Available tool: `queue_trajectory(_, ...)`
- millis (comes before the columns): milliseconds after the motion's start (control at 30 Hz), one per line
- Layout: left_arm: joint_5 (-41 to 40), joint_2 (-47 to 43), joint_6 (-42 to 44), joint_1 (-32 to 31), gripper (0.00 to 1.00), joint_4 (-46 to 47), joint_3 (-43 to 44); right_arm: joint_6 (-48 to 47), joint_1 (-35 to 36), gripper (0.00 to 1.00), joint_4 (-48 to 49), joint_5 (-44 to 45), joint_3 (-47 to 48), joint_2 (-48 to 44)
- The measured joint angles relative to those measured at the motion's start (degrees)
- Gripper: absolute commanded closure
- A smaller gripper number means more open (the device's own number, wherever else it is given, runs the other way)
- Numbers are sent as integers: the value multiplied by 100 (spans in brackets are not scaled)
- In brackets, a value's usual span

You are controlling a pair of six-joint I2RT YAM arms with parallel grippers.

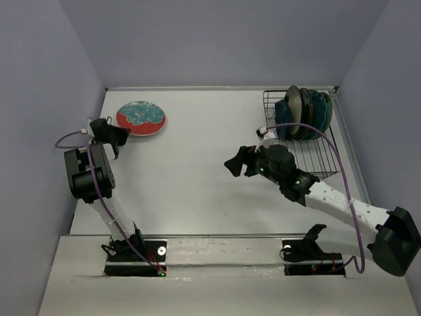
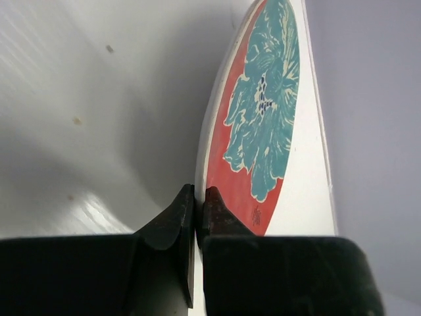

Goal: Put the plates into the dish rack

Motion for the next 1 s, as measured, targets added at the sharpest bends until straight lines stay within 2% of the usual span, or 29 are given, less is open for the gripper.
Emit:
queue_trajectory(233,321,-1648,468,-789,94,-866,-686,46,-2,8,-125,-304,693,684)
queue_trajectory(467,859,-3829,544,-1851,94,-914,-1513,214,-164,6,-219,-374,1115,796)
queue_trajectory(767,1360,-4579,573,-2778,94,-1036,-2188,496,-1469,5,-376,-953,1169,984)
queue_trajectory(933,1698,-4706,498,-3027,94,-1012,-2186,527,-1506,6,-358,-1255,1167,1075)
queue_trajectory(1000,1829,-4767,446,-3058,94,-935,-2186,557,-1513,12,-315,-1360,1126,1152)
